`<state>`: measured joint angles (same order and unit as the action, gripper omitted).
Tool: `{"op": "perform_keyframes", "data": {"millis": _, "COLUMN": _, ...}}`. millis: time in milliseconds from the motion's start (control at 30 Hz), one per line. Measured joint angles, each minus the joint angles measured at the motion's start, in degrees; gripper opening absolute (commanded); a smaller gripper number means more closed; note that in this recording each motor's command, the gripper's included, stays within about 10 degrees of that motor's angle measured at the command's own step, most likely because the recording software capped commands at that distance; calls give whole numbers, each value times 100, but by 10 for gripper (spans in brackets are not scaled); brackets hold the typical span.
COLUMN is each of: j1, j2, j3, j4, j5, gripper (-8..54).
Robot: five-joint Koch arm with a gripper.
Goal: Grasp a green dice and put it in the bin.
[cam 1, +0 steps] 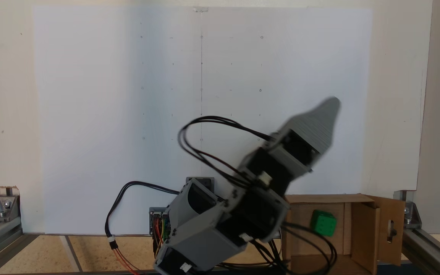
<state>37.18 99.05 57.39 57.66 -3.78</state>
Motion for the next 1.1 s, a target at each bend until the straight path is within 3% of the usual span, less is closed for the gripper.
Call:
{"op": "perform_keyframes", "data": {"millis": 333, "j1": -3779, "j2": 809, "j3": 2355, "j4": -738, "j5": 0, "gripper": 447}}
{"op": "perform_keyframes", "data": {"millis": 700, "j1": -3779, "j2": 2936, "j3": 7409, "j4": -3727, "j5": 9, "gripper": 454}}
{"op": "perform_keyframes", "data": {"millis": 1100, "j1": -3445, "j2": 3006, "j3": 9984, "j4": -6926, "j5": 0, "gripper": 440}}
